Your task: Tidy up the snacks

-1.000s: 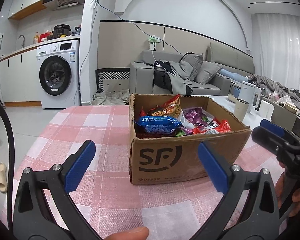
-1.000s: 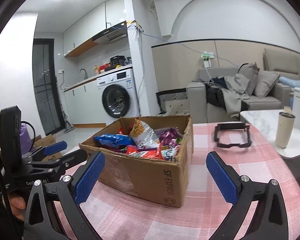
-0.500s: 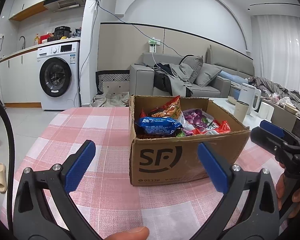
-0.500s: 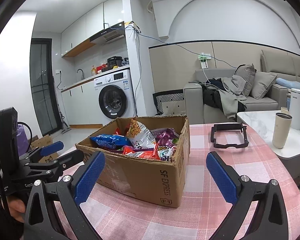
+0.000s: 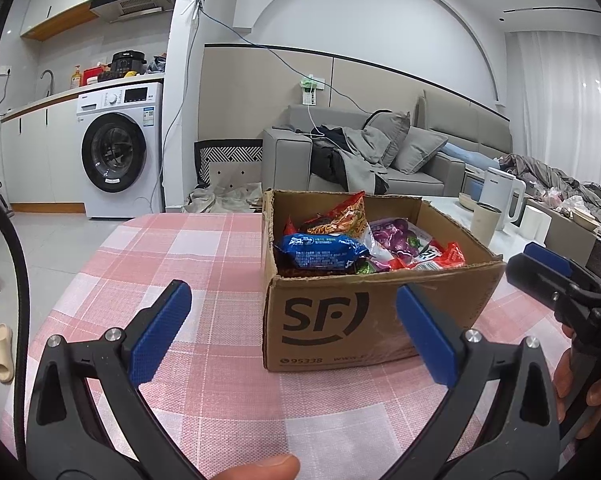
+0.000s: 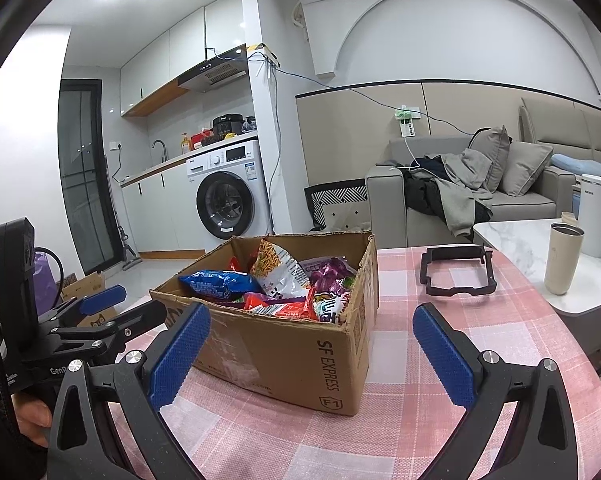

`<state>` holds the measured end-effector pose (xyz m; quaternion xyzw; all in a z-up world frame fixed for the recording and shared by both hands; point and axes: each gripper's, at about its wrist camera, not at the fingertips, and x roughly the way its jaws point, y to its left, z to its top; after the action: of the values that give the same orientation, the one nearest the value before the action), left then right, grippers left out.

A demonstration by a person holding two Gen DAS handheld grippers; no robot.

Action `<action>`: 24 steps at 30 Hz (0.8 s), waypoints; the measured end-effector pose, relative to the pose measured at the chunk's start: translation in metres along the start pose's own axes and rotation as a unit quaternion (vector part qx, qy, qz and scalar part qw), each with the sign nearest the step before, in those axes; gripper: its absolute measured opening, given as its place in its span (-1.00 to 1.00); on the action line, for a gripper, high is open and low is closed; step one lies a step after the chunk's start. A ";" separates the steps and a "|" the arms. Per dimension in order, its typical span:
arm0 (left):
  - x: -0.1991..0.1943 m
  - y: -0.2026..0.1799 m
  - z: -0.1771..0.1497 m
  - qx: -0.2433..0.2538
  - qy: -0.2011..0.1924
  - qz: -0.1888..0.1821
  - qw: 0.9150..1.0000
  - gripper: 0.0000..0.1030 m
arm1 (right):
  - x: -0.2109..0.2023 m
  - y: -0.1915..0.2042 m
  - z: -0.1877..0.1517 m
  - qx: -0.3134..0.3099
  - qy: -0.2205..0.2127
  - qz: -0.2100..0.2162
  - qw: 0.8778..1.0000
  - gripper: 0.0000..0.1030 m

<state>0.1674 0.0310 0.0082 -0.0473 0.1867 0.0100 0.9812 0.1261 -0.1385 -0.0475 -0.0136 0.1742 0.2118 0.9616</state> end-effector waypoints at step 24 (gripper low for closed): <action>0.000 0.002 -0.001 -0.002 -0.002 0.000 1.000 0.98 | 0.001 -0.002 0.000 0.009 0.001 0.000 1.000 1.00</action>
<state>0.1667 0.0328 0.0068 -0.0494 0.1846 0.0107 0.9815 0.1277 -0.1399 -0.0478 -0.0054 0.1766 0.2104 0.9615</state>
